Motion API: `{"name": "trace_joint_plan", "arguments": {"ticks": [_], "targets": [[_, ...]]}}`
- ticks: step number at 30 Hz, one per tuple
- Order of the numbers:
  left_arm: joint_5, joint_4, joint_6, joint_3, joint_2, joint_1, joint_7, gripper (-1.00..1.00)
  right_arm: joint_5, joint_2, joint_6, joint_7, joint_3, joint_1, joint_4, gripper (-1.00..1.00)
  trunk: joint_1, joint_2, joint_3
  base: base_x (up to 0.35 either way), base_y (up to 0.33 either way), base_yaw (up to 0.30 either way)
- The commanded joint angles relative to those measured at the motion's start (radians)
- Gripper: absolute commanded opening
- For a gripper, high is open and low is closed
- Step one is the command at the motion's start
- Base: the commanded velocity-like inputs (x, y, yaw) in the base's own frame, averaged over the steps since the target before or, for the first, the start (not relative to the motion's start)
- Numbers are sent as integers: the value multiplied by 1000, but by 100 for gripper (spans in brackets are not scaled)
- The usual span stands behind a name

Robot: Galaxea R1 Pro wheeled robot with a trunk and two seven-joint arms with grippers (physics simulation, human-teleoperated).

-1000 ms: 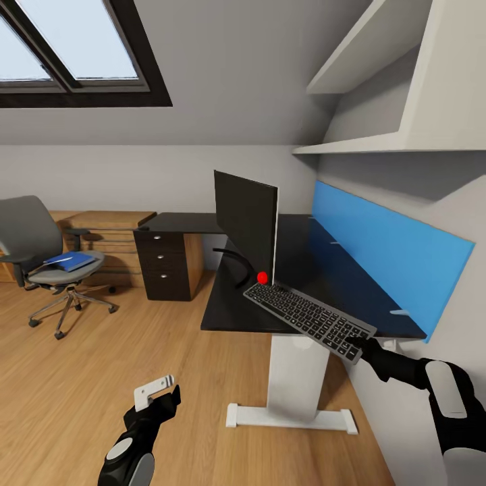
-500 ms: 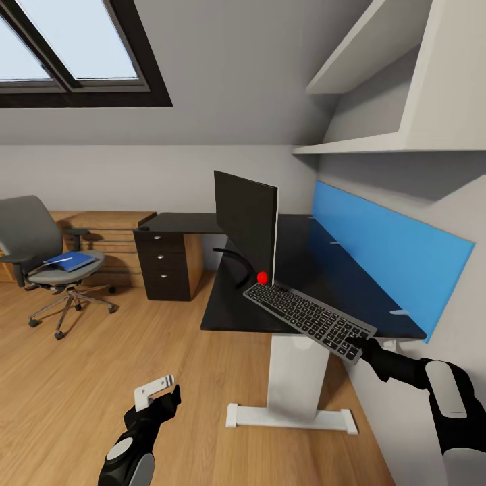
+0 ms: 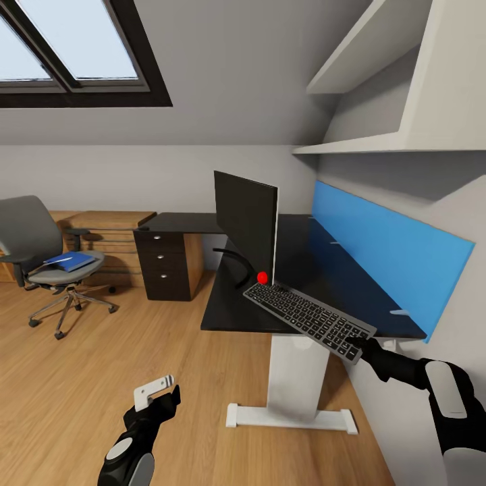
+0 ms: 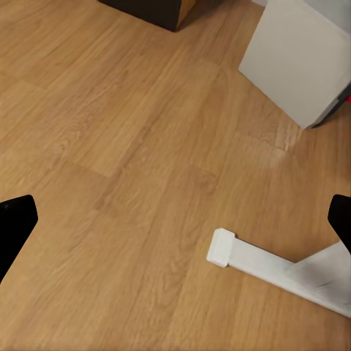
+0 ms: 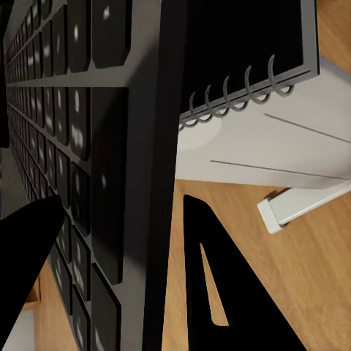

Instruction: In the bedroom, organize the workspace by keeping the computer under the desk, ensuring the monitor is on the desk, placing the keyboard on the desk next to the monitor, placing the mouse on the desk next to the keyboard, moving the folder from the swivel chair onto the desk next to the mouse, stacking the notebook on top of the folder with the pen on top of the notebook, and positioning the swivel chair next to the desk.

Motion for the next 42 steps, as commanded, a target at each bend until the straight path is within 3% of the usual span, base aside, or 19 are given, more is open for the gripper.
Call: {"name": "trace_joint_plan", "arguments": {"ticks": [1,42], "targets": [[9,-1,3,-1,0,-1,8,100,3,0,5,0,-2,-1,0,-100,0,-1,-1,0,0,0],[10,-1,2,-1,-1,-1,8,100,0,0,5,2,-2,-1,1,-100,0,-1,-1,0,0,0]]}}
